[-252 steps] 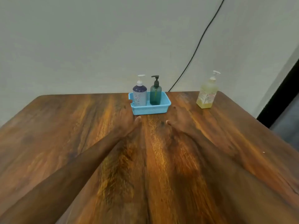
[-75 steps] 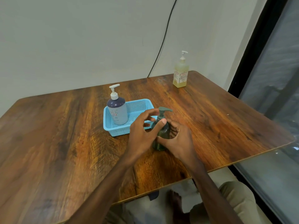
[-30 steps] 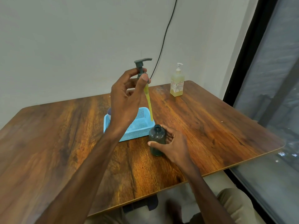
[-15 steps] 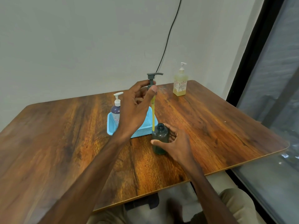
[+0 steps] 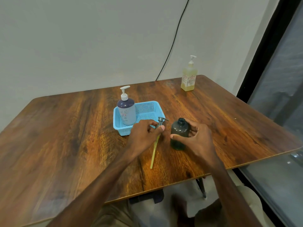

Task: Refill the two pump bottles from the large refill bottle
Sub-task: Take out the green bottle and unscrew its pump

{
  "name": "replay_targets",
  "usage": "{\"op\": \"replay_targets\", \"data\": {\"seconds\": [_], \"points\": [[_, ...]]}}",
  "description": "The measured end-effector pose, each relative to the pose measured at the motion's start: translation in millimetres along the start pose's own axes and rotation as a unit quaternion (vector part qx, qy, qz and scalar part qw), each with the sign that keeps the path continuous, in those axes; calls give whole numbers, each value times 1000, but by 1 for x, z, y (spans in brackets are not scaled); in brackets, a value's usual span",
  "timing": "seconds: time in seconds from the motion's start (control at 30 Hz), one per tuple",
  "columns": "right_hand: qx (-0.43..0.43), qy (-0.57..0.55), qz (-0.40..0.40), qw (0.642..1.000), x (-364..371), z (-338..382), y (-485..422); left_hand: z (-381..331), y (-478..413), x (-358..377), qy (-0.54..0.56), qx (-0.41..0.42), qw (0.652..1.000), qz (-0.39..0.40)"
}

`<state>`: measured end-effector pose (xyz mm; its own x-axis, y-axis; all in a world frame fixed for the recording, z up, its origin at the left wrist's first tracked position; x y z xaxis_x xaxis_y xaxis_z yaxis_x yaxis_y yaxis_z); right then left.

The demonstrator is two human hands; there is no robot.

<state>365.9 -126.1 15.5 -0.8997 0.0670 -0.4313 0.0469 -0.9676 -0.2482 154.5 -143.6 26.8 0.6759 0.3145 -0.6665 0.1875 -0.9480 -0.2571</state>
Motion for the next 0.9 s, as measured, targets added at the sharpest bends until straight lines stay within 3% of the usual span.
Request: {"op": "replay_targets", "data": {"seconds": [0.27, 0.67, 0.9], "points": [[2, 8, -13, 1000, -10, -2, -2, 4, 0, 36, -63, 9, 996, 64], [1, 2, -16, 1000, -7, 0, -3, -6, 11, 41, -167, 47, 985, -7], [0, -13, -19, 1000, -5, 1, -2, -26, 11, 27, -127, 103, 985, -57]]}}
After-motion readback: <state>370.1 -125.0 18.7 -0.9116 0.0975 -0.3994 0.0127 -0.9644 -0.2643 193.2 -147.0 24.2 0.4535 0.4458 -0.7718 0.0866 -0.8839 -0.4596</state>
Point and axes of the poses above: each hand's wrist, its own y-axis away from the middle knuckle, its own x-axis out of the palm, z = x × y, the point moved 1 cm from there along -y, towards the middle knuckle, and after that the axes turned 4 degrees about -z, right-handed, at the moved point
